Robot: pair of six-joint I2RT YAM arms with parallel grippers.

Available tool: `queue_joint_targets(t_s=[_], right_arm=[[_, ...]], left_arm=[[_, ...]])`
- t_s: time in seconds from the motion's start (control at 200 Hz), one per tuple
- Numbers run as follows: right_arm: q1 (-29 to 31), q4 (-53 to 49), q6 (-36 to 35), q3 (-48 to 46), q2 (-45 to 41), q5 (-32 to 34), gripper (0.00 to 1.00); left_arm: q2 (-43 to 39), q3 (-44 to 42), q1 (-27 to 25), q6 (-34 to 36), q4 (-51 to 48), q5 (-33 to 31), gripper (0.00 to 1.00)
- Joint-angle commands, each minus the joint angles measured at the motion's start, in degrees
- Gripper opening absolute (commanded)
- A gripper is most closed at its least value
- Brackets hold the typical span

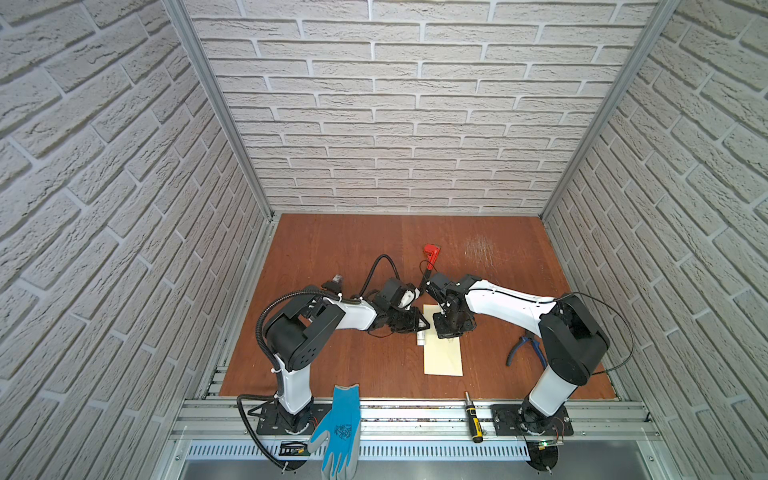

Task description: Place the letter into the envelope and seal it

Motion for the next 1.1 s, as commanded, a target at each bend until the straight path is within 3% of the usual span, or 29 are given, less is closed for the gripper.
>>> queue_joint_targets(t_s=[0.0,1.095], right_arm=[[0.0,3.0,0.6,-1.0,1.4,-1.0,0.05],[3.0,11.3,3.0,-7.2,11.1,-3.0,0.11]], left_arm=[[0.4,-1.6,-0.2,0.7,-5.3,-2.3,0.00],[0.3,-1.2,0.0,1.1,-6.0,-2.1,0.00]])
